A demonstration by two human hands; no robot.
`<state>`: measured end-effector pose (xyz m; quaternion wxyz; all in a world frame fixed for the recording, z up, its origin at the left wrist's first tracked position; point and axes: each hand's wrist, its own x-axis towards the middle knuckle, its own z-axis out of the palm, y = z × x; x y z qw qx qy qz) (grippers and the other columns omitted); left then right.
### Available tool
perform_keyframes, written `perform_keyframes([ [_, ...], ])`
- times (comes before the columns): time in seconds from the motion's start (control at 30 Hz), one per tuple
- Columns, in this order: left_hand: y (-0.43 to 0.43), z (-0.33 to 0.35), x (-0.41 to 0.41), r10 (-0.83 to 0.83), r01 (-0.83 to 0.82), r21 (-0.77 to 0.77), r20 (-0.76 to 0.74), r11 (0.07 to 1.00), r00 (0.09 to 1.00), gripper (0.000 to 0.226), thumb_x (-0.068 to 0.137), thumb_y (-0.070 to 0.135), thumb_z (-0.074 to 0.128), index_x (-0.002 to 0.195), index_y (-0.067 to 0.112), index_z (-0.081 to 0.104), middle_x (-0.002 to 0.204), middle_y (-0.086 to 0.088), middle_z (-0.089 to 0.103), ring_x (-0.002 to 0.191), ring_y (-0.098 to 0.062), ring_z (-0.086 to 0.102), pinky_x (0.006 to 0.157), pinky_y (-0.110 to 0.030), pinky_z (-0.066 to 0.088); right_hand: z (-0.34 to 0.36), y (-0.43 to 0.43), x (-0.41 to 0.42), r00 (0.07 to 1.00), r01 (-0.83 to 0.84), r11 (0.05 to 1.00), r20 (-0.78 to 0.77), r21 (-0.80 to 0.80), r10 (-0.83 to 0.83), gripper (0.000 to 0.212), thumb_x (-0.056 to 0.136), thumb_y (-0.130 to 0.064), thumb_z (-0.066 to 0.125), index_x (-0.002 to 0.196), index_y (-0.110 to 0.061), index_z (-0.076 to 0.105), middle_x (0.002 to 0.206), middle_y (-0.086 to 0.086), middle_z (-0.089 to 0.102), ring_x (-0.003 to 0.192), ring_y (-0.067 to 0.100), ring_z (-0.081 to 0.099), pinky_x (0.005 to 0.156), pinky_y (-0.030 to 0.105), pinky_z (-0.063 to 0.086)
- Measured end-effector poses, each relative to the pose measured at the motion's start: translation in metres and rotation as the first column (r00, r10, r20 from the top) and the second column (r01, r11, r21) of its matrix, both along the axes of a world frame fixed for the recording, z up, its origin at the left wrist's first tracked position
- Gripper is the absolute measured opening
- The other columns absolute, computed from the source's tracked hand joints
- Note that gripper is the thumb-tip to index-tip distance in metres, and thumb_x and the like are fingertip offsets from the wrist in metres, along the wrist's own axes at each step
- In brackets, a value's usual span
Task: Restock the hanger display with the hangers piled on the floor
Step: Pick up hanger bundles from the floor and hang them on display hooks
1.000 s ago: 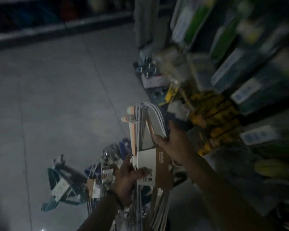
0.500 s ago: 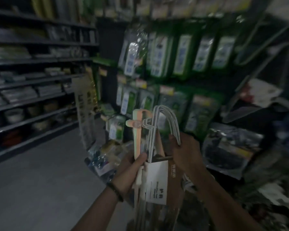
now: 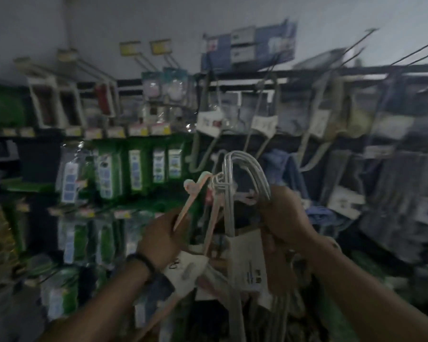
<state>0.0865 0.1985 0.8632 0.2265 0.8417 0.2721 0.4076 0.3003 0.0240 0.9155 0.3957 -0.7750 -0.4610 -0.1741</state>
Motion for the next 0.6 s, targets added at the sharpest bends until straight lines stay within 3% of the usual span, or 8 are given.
perform_keyframes([
  [0.13,-0.028,0.049,0.067,0.000,0.006,0.056,-0.102,0.998,0.995,0.036,0.102,0.049,0.057,0.075,0.026,0.063,0.066,0.002,0.066,0.062,-0.015,0.063,0.057,-0.033,0.049,0.042,-0.068,0.068,0.999,0.031,0.999,-0.030,0.027,-0.031,0.031,0.103,-0.021,0.054,0.075,-0.011,0.064,0.066,0.005,0.070,0.061,0.025,0.070,0.058,0.040,0.061],
  [0.2,-0.042,0.067,0.100,-0.011,0.020,0.082,-0.116,0.996,0.993,0.041,0.100,0.051,0.059,0.072,0.022,0.062,0.060,0.001,0.063,0.056,-0.015,0.061,0.053,-0.027,0.045,0.060,-0.104,0.100,0.997,0.071,0.996,0.007,0.051,-0.071,0.031,0.103,-0.022,0.054,0.075,-0.011,0.061,0.064,0.002,0.066,0.058,0.022,0.065,0.050,0.024,0.052],
  [0.23,-0.048,0.076,0.115,-0.044,0.054,0.084,-0.117,0.995,0.992,0.039,0.100,0.050,0.059,0.073,0.023,0.063,0.060,0.002,0.065,0.055,-0.011,0.063,0.053,-0.023,0.046,0.069,-0.120,0.118,0.995,0.093,0.994,0.041,0.063,-0.096,0.032,0.103,-0.022,0.056,0.073,-0.014,0.060,0.063,0.001,0.064,0.057,0.021,0.064,0.049,0.025,0.048],
  [0.3,-0.062,0.089,0.142,-0.233,0.235,0.020,-0.082,0.972,0.969,0.021,0.101,0.038,0.063,0.085,0.027,0.072,0.072,0.008,0.074,0.067,-0.007,0.071,0.064,-0.025,0.056,0.084,-0.149,0.153,0.990,0.115,0.988,0.074,0.102,-0.123,0.033,0.103,-0.025,0.059,0.071,-0.018,0.061,0.064,-0.001,0.067,0.058,0.017,0.066,0.053,0.033,0.053],
  [0.4,-0.091,0.108,0.177,-0.440,0.447,0.063,-0.098,0.892,0.893,0.014,0.102,0.026,0.064,0.099,0.030,0.077,0.086,0.006,0.079,0.081,-0.010,0.075,0.076,-0.027,0.060,0.104,-0.175,0.195,0.978,0.178,0.981,0.096,0.081,-0.185,0.033,0.104,-0.029,0.059,0.075,-0.018,0.065,0.067,-0.001,0.070,0.059,0.013,0.068,0.049,0.021,0.051],
  [0.5,-0.126,0.129,0.219,-0.536,0.537,0.155,-0.053,0.829,0.843,0.022,0.087,0.056,0.066,0.090,0.037,0.077,0.085,0.009,0.079,0.082,-0.007,0.074,0.074,-0.029,0.058,0.122,-0.187,0.236,0.942,0.308,0.951,0.139,0.004,-0.306,0.028,0.105,-0.030,0.056,0.080,-0.020,0.061,0.075,0.003,0.066,0.064,0.019,0.064,0.055,0.034,0.054],
  [0.6,-0.144,0.155,0.256,-0.536,0.527,0.274,-0.048,0.804,0.843,0.049,0.078,0.075,0.062,0.085,0.029,0.078,0.080,0.008,0.077,0.077,-0.007,0.073,0.076,-0.039,0.060,0.143,-0.189,0.259,0.898,0.383,0.920,0.268,-0.085,-0.349,0.021,0.107,-0.029,0.052,0.096,-0.014,0.061,0.091,0.005,0.064,0.075,0.021,0.060,0.063,0.032,0.049],
])
